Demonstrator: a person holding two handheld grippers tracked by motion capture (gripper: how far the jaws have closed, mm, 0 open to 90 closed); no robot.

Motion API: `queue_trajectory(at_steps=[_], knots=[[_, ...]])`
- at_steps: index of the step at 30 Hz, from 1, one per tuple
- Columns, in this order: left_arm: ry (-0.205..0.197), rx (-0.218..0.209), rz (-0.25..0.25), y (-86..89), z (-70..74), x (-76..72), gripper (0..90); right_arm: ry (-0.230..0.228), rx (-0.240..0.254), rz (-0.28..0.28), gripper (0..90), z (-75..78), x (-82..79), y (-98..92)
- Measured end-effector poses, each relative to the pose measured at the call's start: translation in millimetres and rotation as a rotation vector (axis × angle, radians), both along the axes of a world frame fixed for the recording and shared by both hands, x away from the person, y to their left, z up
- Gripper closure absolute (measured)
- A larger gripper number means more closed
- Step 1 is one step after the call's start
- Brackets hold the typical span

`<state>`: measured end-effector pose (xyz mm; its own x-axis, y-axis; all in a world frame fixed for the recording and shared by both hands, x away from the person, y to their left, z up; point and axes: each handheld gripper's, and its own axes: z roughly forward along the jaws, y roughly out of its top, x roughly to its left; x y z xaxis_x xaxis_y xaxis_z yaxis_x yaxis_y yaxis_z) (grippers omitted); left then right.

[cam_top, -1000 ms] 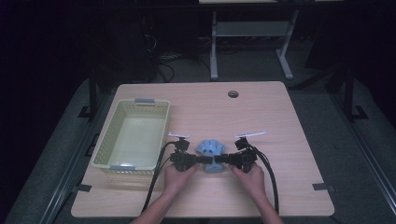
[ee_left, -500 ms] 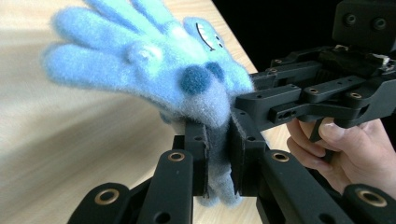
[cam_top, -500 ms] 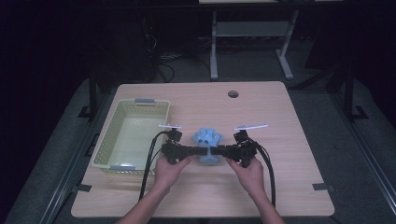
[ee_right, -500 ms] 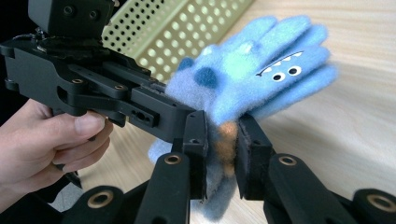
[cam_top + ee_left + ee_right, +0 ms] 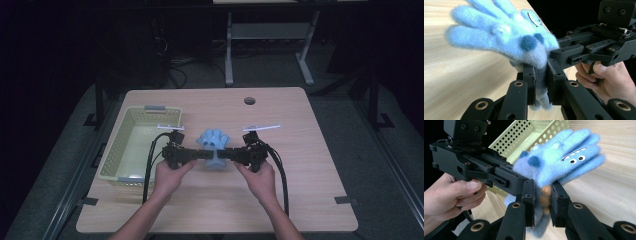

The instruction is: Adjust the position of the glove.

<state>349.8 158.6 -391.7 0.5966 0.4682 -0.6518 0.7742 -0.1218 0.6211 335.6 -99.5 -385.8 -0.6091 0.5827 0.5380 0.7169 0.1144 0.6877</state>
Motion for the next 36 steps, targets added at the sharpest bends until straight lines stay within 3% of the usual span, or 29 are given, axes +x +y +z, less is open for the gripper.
queue_trajectory(at_steps=[15,24,33,36], knots=[[-0.012,-0.016,0.025,29.0,13.0,3.3,79.2,-0.023,-0.017,0.045,76.2,17.4,11.1,27.2],[-0.017,-0.020,0.024,43.3,18.6,5.0,79.5,-0.013,0.022,0.069,76.1,20.1,17.8,38.6],[-0.023,-0.022,0.035,58.5,21.9,5.1,79.5,-0.026,0.027,0.087,76.1,22.6,22.5,51.3],[-0.026,-0.019,0.045,65.5,23.6,4.3,79.5,-0.012,0.027,0.094,76.1,24.3,23.8,58.8]])
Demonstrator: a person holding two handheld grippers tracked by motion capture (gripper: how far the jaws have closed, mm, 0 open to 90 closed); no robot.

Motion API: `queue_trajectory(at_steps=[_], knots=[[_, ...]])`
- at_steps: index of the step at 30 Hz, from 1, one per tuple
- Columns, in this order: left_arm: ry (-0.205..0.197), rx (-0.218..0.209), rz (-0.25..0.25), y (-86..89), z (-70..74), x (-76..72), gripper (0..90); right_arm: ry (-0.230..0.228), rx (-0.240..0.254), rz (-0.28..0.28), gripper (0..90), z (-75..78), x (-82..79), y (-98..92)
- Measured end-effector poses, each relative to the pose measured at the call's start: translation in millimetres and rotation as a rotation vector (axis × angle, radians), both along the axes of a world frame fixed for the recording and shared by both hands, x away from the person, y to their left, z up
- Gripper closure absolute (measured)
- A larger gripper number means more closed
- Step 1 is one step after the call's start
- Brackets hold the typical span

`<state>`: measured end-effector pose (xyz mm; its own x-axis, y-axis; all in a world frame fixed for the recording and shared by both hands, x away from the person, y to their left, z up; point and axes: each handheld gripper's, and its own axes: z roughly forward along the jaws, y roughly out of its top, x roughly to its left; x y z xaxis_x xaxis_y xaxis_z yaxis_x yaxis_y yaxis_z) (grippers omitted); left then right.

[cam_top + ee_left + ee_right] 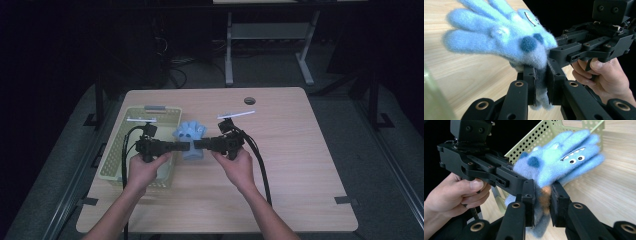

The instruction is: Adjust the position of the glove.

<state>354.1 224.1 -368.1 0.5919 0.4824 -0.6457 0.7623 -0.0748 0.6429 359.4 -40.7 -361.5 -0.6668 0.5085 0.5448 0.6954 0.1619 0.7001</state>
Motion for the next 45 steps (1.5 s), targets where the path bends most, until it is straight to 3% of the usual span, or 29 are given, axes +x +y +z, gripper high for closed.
queue_trajectory(at_steps=[16,27,31,45], knots=[[0.005,0.027,0.051,46.5,3.3,-0.8,79.5,0.002,0.003,0.047,76.2,0.8,12.1,48.8],[0.040,0.044,0.070,81.3,-3.3,-1.9,79.5,0.024,-0.002,0.082,76.2,-8.5,17.8,86.3],[0.053,0.044,0.078,87.7,-3.4,-2.5,79.5,0.030,0.001,0.088,76.2,-10.5,18.9,92.9],[0.106,0.104,0.067,110.3,-12.1,3.5,79.4,0.067,-0.015,0.115,76.1,-23.9,23.9,120.0]])
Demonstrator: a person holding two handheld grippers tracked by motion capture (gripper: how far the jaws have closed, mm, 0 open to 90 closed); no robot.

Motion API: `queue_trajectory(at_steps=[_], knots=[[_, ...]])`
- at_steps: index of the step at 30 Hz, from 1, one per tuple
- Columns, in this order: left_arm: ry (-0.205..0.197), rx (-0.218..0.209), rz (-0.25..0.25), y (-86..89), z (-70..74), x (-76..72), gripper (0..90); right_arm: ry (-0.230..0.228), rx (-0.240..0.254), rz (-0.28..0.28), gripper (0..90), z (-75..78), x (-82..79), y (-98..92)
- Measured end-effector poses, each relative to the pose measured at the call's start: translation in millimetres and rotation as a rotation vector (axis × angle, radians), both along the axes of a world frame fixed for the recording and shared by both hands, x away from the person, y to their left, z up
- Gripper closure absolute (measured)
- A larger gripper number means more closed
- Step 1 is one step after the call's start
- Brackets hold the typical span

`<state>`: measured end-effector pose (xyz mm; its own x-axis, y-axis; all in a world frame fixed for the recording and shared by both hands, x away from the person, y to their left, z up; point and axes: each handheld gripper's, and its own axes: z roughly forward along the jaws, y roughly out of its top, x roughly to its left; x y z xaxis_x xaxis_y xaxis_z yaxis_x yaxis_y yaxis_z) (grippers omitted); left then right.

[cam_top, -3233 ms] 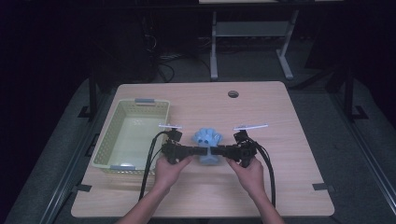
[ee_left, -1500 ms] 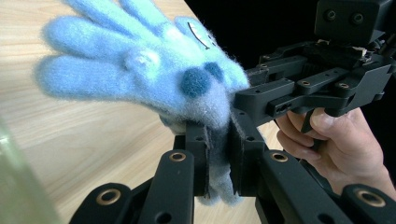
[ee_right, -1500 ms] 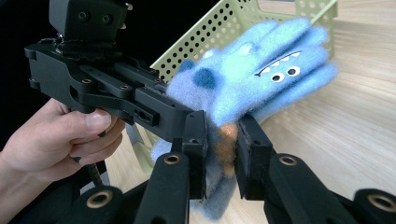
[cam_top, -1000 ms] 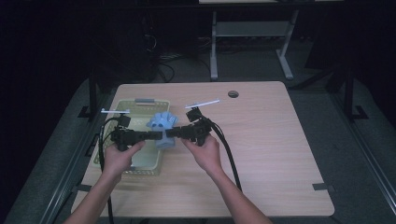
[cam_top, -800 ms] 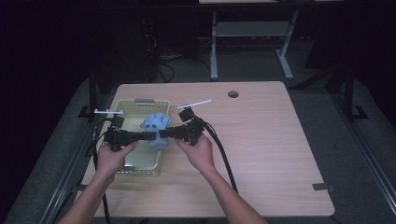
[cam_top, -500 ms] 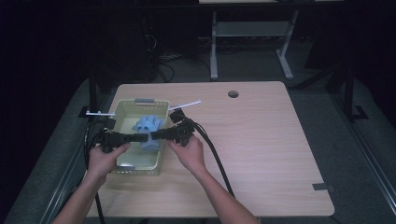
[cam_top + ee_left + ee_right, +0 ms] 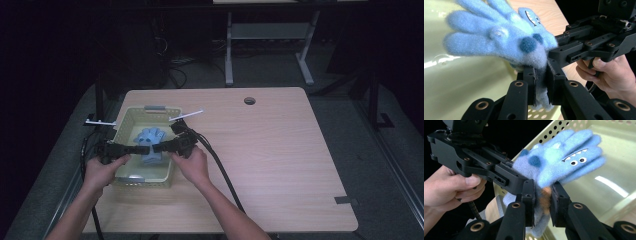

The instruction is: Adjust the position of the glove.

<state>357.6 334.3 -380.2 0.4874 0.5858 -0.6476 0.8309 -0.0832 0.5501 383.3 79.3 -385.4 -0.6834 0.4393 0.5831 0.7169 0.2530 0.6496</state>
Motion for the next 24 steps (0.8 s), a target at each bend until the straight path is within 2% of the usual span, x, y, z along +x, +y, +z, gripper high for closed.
queue_trajectory(at_steps=[5,8,14,17,23,24], knots=[[0.018,0.051,0.000,2.2,-3.2,1.9,79.4,0.028,-0.022,0.012,75.9,-8.4,4.1,9.2],[0.031,0.099,-0.003,3.2,-6.7,4.2,79.4,0.040,-0.045,0.024,75.7,-15.6,7.4,15.9],[0.052,0.147,0.002,4.5,-10.7,6.8,79.5,0.049,-0.071,0.031,75.4,-23.2,10.2,24.3],[0.050,0.160,0.008,4.6,-11.3,6.9,79.7,0.053,-0.092,0.033,74.5,-24.6,10.9,27.9],[0.055,0.150,0.008,7.1,-10.9,7.1,79.9,0.053,-0.111,0.031,71.7,-22.5,10.8,27.7],[0.058,0.154,0.008,7.4,-11.3,7.7,79.9,0.042,-0.125,0.028,71.4,-21.2,10.2,26.9]])
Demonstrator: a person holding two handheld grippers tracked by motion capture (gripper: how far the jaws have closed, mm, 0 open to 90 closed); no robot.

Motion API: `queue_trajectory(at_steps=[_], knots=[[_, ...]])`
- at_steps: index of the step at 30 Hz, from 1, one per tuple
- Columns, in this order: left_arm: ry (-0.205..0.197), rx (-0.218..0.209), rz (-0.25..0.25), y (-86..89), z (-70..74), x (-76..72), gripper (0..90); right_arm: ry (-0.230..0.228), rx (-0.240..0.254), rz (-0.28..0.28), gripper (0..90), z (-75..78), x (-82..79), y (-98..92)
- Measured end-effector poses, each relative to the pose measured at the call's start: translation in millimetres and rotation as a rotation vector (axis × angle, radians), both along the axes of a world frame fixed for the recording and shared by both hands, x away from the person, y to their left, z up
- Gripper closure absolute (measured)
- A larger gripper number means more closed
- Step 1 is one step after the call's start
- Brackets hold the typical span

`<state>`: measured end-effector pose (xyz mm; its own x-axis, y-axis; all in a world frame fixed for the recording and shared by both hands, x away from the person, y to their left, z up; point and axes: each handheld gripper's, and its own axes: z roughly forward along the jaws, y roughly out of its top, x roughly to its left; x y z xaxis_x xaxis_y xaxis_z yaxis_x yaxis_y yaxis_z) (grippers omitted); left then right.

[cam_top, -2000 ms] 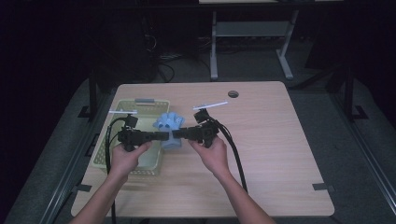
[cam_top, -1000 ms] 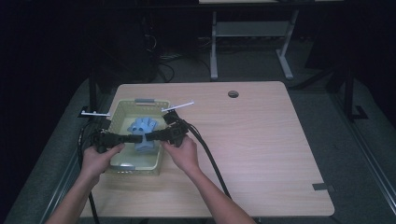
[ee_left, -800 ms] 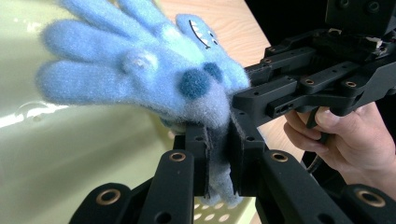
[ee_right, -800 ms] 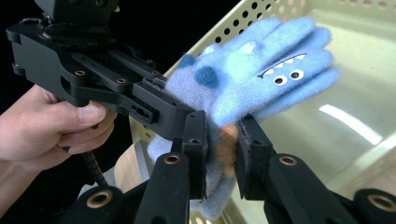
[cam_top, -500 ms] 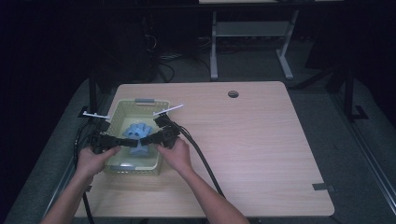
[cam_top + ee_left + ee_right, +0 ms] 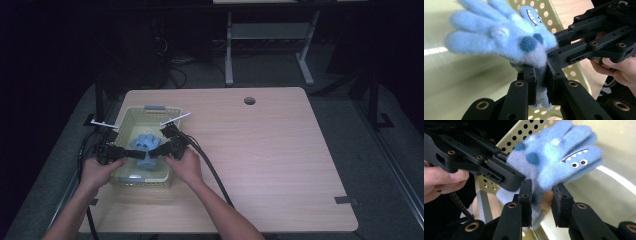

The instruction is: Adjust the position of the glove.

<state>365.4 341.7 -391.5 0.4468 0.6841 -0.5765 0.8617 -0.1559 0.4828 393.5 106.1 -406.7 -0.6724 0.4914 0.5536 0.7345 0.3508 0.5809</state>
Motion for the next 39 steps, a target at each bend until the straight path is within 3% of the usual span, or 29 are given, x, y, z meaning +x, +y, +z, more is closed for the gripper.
queue_trajectory(at_steps=[7,9,14,18,22,23,24,26,31,33,34,39], knots=[[0.004,0.043,0.013,-3.7,-3.5,2.4,80.1,-0.020,-0.063,-0.027,70.6,5.1,-3.1,-6.2],[0.003,0.085,0.011,-3.3,-5.0,3.3,80.2,-0.024,-0.065,-0.028,70.6,6.1,-3.2,-8.0],[0.051,0.169,0.015,-12.4,-12.8,7.5,79.5,-0.044,-0.046,-0.027,69.6,10.6,-4.4,-11.1],[0.070,0.272,0.021,-21.4,-18.3,10.2,77.4,-0.048,-0.035,-0.022,69.2,12.2,-5.2,-12.7],[0.074,0.378,0.034,-24.1,-11.0,11.9,63.7,-0.055,-0.027,-0.022,68.9,14.8,-5.6,-16.2],[0.065,0.404,0.057,-24.4,-6.7,11.9,58.7,-0.064,-0.018,-0.022,68.5,15.9,-5.8,-17.9],[0.065,0.404,0.057,-24.4,-6.7,11.9,57.3,-0.064,-0.018,-0.022,68.5,15.9,-5.8,-17.9],[0.046,0.426,0.067,-23.0,-1.6,11.6,57.3,-0.071,-0.012,-0.025,68.5,17.9,-6.6,-20.4],[0.002,0.454,0.047,-28.0,4.4,8.8,70.0,-0.072,-0.008,-0.038,68.5,20.6,-6.7,-26.8],[0.019,0.475,0.014,-31.8,0.3,10.3,74.4,-0.074,-0.004,-0.038,68.5,20.5,-6.4,-29.1],[0.033,0.516,0.008,-37.0,-5.7,12.1,75.0,-0.070,-0.003,-0.041,68.5,21.6,-6.9,-30.5],[0.084,0.573,-0.027,-44.7,-15.7,17.6,75.4,-0.079,0.004,-0.038,68.2,23.1,-7.5,-33.1]])
